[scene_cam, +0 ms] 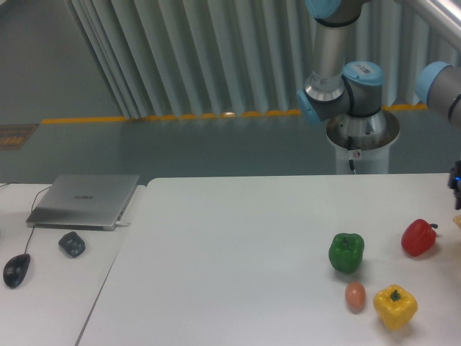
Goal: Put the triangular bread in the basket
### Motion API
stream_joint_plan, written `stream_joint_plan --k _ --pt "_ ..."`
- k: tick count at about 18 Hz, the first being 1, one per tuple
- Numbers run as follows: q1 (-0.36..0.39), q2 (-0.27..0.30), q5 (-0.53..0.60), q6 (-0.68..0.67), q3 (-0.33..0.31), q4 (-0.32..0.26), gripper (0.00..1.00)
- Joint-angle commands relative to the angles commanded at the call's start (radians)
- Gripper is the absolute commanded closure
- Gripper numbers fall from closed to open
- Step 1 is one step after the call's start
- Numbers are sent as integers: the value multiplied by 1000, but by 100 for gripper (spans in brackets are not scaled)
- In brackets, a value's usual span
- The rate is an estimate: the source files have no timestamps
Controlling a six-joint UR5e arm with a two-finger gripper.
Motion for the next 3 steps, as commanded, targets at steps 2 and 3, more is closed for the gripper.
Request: stream_joint_plan --k 2,3 --pt "-20 6 6 -29 -28 8 0" --pt "-20 8 6 -28 -31 9 0"
